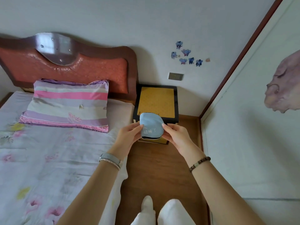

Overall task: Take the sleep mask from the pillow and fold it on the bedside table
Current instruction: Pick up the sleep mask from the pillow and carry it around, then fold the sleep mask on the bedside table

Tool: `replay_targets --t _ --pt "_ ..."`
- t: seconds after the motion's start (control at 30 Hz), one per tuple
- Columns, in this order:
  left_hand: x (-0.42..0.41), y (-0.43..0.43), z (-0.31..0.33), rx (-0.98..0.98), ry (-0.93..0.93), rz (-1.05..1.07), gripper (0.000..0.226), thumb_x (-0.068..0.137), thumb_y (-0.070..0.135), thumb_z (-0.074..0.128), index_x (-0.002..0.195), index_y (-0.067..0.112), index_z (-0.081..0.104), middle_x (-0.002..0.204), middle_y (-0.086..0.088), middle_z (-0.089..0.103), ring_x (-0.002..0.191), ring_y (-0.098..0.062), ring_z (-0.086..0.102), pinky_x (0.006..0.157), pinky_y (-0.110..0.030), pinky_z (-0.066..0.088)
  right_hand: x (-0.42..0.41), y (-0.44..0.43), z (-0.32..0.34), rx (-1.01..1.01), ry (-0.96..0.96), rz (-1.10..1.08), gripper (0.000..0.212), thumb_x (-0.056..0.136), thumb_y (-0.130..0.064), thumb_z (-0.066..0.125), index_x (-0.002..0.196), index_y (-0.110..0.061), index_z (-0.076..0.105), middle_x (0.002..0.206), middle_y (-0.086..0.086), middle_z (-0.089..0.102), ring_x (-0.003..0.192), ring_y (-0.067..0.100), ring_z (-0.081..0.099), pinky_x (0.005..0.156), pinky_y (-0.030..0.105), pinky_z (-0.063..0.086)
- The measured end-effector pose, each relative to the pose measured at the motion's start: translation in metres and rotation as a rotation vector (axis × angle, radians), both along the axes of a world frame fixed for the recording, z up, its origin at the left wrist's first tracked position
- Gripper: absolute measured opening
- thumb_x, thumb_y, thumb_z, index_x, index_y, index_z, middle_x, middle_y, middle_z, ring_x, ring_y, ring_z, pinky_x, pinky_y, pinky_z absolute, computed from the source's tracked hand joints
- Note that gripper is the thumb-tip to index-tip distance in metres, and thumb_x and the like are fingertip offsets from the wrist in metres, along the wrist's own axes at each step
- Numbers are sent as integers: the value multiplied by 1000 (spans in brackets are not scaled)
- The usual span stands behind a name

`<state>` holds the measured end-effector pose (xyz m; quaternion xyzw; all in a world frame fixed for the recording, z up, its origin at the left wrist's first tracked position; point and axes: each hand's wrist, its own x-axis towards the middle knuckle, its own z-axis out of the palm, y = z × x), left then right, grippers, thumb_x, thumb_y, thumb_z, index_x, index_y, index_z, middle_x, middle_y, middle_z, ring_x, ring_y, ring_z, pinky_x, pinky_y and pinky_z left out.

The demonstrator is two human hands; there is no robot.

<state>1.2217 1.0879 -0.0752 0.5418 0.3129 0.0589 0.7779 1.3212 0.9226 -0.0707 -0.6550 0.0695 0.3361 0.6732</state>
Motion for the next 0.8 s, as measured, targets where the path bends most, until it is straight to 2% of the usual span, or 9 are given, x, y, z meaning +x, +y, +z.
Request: replay_targets --t 0.07,0.13,0.2,0.37,0.5,0.6,0.7,0.8 --pt "25 10 -3 15 20 -9 32 95 12 60 124 0 63 113 -13 71 100 -20 72 81 -25 59 24 10 -5 -2 8 -19 13 89 -12 70 102 -10 67 111 13 73 99 22 73 85 34 61" --pt "54 20 -7 26 33 -21 30 95 11 60 123 1 63 108 -10 72 94 -16 74 76 -22 59 51 19 -10 -26 12 -37 19 88 -12 71 107 -7 66 110 14 73 100 25 73 90 39 59" --pt "83 27 -11 25 54 -26 30 95 9 59 123 1 62 104 -7 72 87 -12 75 72 -20 58 77 28 -17 -51 22 -62 24 88 -11 71 110 -4 66 109 15 72 99 26 73 89 38 59" --pt "160 41 -33 29 119 -27 33 94 8 60 126 0 60 104 -6 71 94 -16 71 71 -20 59 152 46 -39 -81 51 -81 34 90 -10 69 121 1 63 112 16 72 95 24 73 87 35 60" --pt "228 54 -55 60 195 -35 35 94 9 61 128 4 60 113 -10 72 100 -20 72 80 -24 59 224 61 -59 -129 47 -51 34 90 -10 69 121 1 63 102 9 72 92 21 73 76 25 61" --pt "283 66 -74 86 257 -33 36 94 7 60 130 4 59 118 -11 69 102 -21 70 83 -26 57 277 75 -80 -227 19 -3 40 90 -13 69 127 0 61 117 13 69 99 22 70 82 27 58" --pt "331 82 -96 90 294 -26 37 93 7 61 130 5 60 119 -10 69 102 -20 70 78 -21 58 325 94 -106 -287 11 23 42 89 -14 70 128 -1 60 120 13 68 88 16 69 74 23 56" --pt "366 98 -122 82 342 -4 37 93 7 61 130 5 59 116 -8 69 98 -19 70 71 -18 58 358 113 -135 -340 16 51 39 89 -13 70 126 -2 62 119 13 69 80 11 68 73 23 56"
